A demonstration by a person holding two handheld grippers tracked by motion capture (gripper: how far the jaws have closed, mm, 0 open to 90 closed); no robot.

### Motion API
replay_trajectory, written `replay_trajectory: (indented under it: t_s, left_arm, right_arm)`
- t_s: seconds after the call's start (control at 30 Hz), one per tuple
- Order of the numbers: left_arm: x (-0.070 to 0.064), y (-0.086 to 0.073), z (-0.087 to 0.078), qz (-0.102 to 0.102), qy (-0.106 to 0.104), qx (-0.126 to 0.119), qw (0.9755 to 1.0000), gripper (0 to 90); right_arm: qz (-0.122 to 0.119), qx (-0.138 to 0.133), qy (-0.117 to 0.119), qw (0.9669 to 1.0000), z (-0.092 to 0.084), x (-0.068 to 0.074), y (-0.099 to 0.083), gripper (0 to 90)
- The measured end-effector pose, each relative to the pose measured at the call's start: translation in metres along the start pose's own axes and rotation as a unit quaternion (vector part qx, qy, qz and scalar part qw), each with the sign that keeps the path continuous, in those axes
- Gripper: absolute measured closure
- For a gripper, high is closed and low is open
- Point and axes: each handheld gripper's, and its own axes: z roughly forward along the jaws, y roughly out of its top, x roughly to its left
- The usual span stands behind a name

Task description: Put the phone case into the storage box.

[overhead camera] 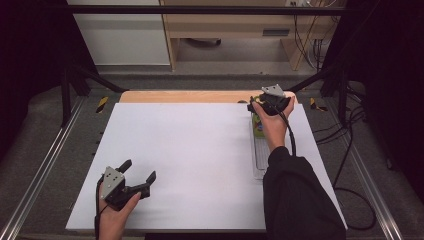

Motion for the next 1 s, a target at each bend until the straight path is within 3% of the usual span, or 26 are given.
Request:
replay_trajectory:
  t_s: [0.4,0.57,0.77,0.87,1.0]
  left_arm:
    - [0.000,0.000,0.000,0.001,0.000,0.000,1.0000,4.5]
    - [-0.003,0.001,0.000,0.014,0.000,0.001,0.9999,4.4]
    - [-0.004,0.001,0.001,0.014,-0.001,0.001,0.9999,4.3]
    - [-0.004,0.001,0.001,0.013,-0.001,0.003,0.9999,4.1]
    - [-0.004,0.001,0.001,0.012,-0.002,0.003,0.9999,4.0]
  right_arm:
    - [0.019,-0.002,0.018,0.9996,-0.007,0.000,0.005,4.7]
    - [0.038,0.016,0.030,0.9987,-0.008,0.000,0.007,3.8]
    - [0.047,0.026,0.039,0.9978,-0.010,0.000,0.007,3.9]
    - [0.051,0.041,0.026,0.9975,-0.010,-0.001,0.008,5.5]
    - [0.055,0.039,0.026,0.9974,-0.011,-0.001,0.009,5.0]
